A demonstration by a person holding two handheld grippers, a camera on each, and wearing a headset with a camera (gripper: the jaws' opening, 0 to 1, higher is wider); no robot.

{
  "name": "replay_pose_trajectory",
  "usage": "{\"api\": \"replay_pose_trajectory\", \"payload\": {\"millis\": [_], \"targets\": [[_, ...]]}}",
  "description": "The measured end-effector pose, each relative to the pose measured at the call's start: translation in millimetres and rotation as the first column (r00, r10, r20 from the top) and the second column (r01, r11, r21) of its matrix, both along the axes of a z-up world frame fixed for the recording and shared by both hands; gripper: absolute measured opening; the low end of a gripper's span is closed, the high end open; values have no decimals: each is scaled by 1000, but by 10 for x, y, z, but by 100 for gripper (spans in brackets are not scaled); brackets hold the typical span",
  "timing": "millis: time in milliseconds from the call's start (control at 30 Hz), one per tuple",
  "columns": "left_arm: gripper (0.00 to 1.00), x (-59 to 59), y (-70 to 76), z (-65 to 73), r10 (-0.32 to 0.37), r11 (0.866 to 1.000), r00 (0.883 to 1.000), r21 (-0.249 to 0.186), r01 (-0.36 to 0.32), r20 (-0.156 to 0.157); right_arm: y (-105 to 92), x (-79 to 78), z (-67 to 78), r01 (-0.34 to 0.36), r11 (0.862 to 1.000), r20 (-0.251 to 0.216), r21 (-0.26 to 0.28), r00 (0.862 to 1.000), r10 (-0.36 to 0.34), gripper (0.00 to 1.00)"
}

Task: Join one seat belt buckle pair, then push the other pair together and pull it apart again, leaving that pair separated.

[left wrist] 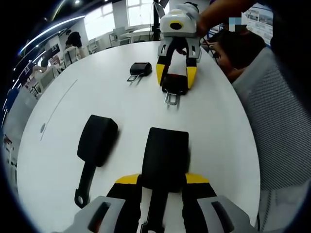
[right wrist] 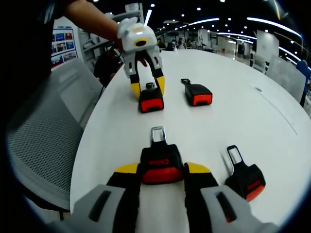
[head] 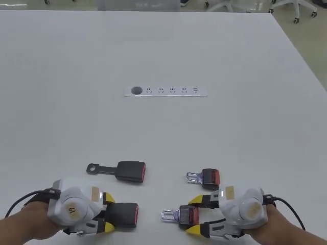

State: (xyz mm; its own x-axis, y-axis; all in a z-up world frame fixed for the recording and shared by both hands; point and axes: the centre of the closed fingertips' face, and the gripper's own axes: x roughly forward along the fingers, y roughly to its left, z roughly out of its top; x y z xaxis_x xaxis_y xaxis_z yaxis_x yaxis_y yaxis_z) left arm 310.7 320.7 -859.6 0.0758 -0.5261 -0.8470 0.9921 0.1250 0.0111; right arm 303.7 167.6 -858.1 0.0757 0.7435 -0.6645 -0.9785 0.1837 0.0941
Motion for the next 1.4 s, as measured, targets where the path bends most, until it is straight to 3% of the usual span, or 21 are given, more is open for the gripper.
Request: {"api": "replay_pose_trajectory", "payload": {"millis": [400, 1133, 1400], "targets": [[33, 0, -1, -2, 35, 999, 999, 8, -35, -4, 301, -2, 20, -30, 998, 4, 46, 1000, 30, 35], [33, 1, 4, -10, 40, 999, 999, 22, -40, -6, 699, 26, 11, -51, 996, 0, 79, 999, 51, 35], [33, -1, -4, -15, 42, 999, 999, 32, -42, -6, 701, 26, 6, -54, 995, -4, 79, 999, 54, 35]]}}
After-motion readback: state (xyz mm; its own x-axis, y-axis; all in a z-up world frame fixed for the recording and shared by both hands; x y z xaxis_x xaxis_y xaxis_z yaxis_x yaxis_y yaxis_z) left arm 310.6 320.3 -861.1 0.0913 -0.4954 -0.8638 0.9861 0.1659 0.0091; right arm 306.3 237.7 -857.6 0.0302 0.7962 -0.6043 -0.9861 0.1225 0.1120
